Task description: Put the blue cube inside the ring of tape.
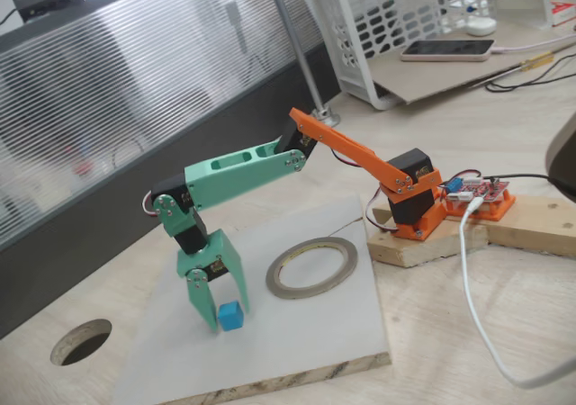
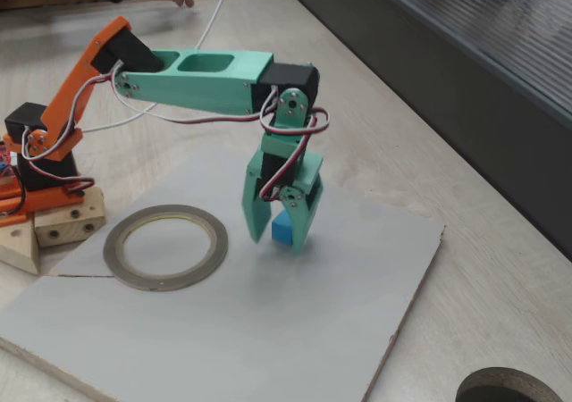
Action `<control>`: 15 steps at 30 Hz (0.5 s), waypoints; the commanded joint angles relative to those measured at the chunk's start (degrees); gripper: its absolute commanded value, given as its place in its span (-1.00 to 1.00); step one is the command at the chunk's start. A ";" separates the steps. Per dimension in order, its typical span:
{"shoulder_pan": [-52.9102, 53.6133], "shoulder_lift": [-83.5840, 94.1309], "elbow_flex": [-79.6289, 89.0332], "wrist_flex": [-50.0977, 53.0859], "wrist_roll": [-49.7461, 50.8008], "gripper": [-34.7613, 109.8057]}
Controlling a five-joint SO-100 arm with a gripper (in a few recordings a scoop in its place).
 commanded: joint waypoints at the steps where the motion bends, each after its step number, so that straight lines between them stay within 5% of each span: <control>1: -0.35 3.52 0.09 -4.13 0.26 -0.22; 15: -0.35 3.52 -0.09 -5.27 0.26 -0.42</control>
